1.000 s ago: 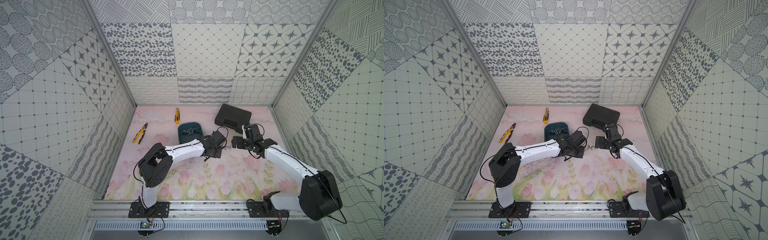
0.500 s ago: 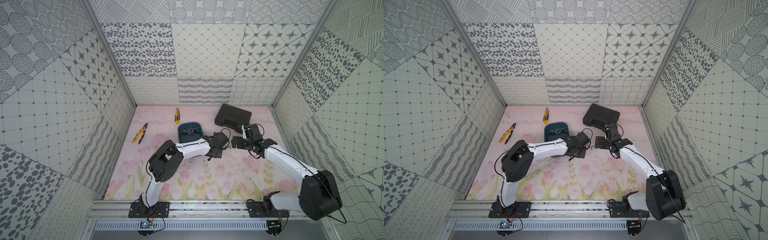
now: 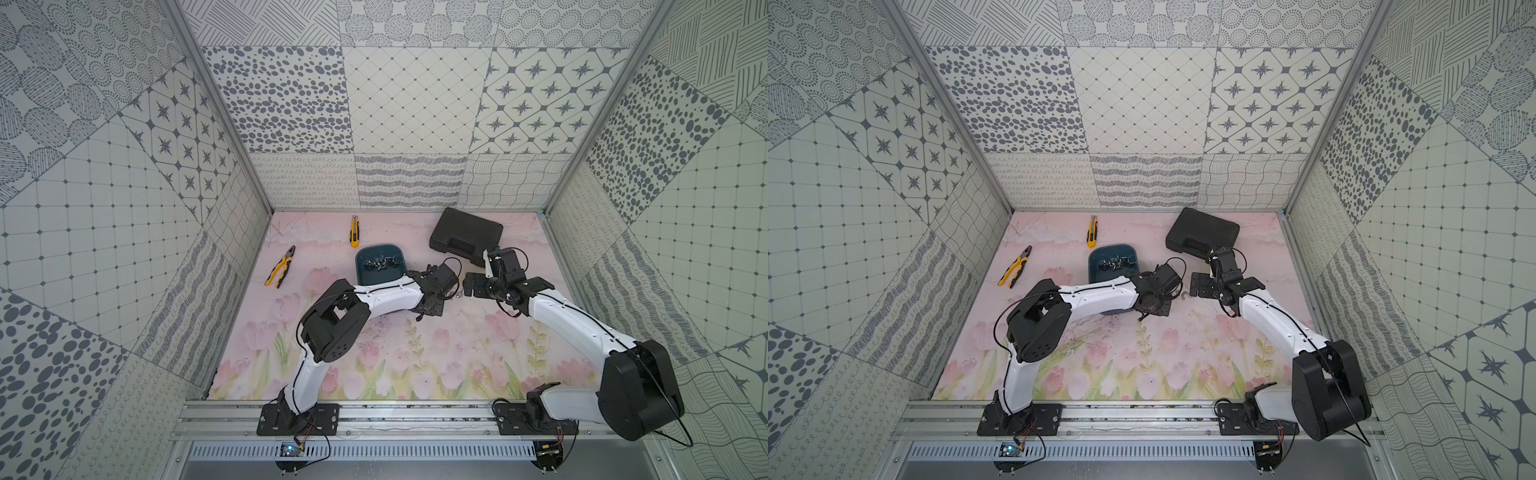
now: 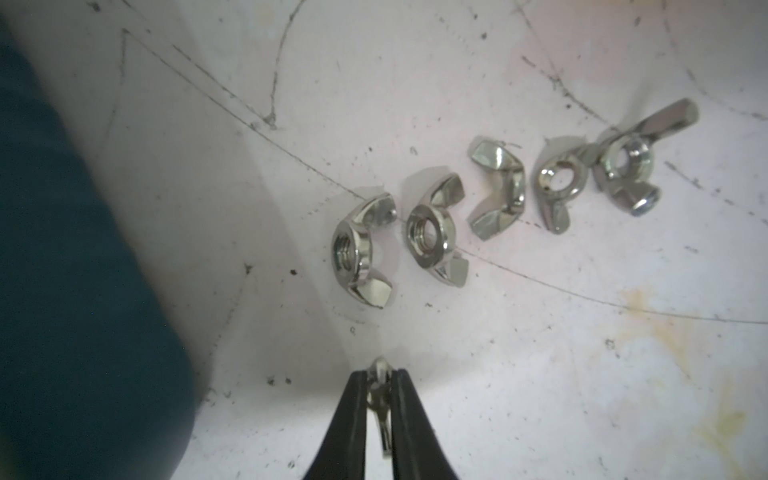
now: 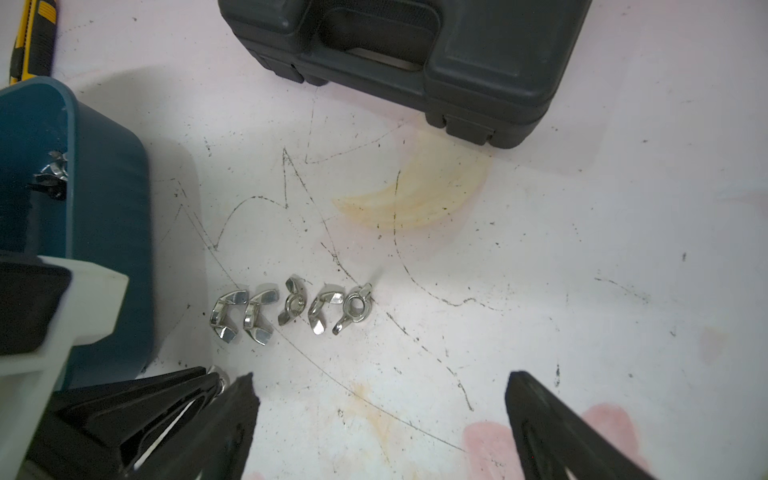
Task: Take out the wing nut from the storage box
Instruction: Place the wing nut at the center of the board, then pick up the wing nut from the storage box.
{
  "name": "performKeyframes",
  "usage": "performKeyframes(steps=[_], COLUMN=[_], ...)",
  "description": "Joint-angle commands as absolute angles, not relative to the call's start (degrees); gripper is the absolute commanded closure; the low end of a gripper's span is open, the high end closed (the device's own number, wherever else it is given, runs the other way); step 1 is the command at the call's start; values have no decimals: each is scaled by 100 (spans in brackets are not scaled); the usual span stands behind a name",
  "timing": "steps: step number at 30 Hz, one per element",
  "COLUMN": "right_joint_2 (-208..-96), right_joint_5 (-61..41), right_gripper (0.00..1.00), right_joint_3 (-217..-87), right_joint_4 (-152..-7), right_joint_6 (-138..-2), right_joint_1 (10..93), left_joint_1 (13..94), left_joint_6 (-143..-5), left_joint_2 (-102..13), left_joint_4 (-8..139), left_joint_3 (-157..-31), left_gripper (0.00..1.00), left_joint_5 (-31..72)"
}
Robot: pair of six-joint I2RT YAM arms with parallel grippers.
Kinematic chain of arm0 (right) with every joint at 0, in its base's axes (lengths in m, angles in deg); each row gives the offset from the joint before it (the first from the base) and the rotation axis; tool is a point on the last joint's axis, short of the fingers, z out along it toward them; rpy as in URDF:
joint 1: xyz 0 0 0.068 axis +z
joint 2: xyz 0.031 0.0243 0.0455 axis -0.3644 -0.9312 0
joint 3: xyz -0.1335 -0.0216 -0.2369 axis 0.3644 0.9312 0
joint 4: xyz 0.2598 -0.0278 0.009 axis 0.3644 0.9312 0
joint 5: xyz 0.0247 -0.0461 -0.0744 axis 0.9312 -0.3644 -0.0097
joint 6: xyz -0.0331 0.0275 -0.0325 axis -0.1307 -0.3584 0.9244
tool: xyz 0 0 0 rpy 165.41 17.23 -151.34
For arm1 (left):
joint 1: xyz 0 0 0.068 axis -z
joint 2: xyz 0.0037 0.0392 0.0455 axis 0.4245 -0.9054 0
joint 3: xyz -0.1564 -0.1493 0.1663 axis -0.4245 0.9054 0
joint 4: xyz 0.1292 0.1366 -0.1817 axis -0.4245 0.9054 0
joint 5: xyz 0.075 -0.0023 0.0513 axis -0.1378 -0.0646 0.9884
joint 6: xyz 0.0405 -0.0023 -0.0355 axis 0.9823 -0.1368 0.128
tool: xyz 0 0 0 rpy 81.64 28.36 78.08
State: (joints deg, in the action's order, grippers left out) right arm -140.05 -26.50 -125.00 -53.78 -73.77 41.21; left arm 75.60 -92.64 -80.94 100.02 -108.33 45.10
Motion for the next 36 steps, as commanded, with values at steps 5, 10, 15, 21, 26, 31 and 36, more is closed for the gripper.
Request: performKeyframes(steps=[5,10,15,21,26,31,36], right_joint_2=[-14051,-14090,-14177,-14331,-14452,-14579,-14700], right_joint_5=[-2666,-2646,-2603,-2603,-2585,-2570,-2559], right_gripper=[3,3,3,3,3,3,3], right_joint_3=[-12465,-12523,-12626,-12720,-12764,-12775,-12791], right_joint_4=[-5483,-5467,-5450,-5463,-5498,-5545,-5570], right_joint_6=[-7346,-7339,-7354,-7354,-7342,-7345,-7320], right_joint_1=[4122,4132,4186,4299,4341,4352,4367], left_joint_1=[7522,7342,6795,6008,5584,5210,4976], left_joint_6=[-9122,-9077,-9112,-9504,-9466,-9441,-9641], left_joint_2=[-7656,-7125,-6834,-6761,-6884,-7313,-7608], left_joint_4=[10149,10073,10094,9952,9873,10050,10014], left_joint_3=[-10878,-10747,-10710,-10458,-10498,-10872,-10966], left_gripper=[75,74,72,72,72,73,73], left_joint_5=[4609,4735,4949,5079,5397,5392,5483])
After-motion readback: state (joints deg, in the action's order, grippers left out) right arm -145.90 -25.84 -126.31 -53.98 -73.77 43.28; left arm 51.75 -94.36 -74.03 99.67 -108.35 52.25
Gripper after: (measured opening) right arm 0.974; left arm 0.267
